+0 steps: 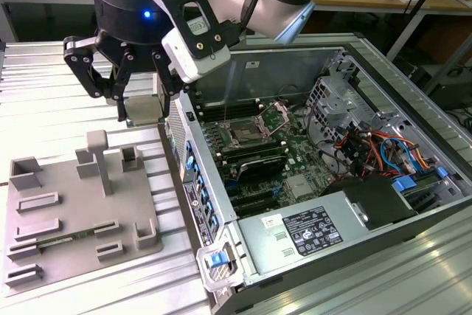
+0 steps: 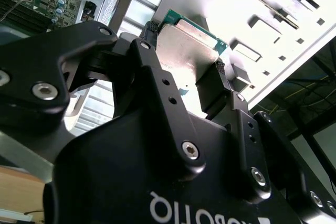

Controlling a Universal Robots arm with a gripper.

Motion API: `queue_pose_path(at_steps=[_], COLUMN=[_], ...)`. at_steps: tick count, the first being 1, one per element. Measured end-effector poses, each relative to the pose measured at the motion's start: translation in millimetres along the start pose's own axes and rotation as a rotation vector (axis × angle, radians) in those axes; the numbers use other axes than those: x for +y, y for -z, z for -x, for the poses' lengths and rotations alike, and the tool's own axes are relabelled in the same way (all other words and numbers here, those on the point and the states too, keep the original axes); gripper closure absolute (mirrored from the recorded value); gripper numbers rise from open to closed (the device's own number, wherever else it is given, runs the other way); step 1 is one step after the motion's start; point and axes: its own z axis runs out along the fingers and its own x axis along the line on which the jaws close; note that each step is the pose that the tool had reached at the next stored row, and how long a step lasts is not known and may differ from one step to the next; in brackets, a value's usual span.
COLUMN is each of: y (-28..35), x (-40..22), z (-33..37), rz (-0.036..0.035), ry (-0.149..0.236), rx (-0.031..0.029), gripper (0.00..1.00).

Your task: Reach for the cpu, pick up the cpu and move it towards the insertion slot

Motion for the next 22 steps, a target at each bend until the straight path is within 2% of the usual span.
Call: queue_pose_path(at_steps=[6,17,22], y=[0.0,0.0,0.0], x=[0.1,0.2,0.3], z=[7.3,15.9,22.6], rz=[-0.004,-0.0049,-0.007], ry=[0.0,0.0,0.0], rx=[0.0,0.0,0.0], gripper=[0.45,0.45,0.45])
